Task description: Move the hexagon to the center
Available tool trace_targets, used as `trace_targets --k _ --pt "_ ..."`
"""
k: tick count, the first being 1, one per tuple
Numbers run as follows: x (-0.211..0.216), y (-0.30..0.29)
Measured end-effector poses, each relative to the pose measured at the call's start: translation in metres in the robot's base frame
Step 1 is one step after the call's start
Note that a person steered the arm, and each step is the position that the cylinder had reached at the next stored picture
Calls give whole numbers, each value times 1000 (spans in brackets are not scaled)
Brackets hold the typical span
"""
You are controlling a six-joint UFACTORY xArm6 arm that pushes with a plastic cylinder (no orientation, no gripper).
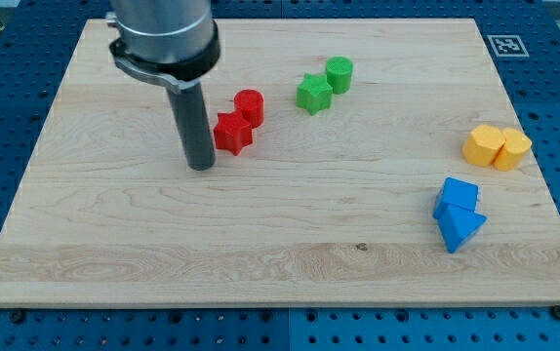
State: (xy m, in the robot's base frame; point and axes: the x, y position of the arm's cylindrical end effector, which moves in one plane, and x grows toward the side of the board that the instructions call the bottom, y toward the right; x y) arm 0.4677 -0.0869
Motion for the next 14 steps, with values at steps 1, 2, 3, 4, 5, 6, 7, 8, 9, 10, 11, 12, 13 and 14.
trace_targets --k 1,2,3,4,5,6,7,8,9,10,11,12,13,14 --pt "1 33" --pt "2 82" --pt "1 132" --pt "-21 155" --pt "-58 189" --pt "-75 253" --pt "-73 321" --pt "-52 356" --pt "-16 361" --pt "5 332" --pt "-32 289" --pt "-43 305" --pt "-25 344" --pt "-28 359"
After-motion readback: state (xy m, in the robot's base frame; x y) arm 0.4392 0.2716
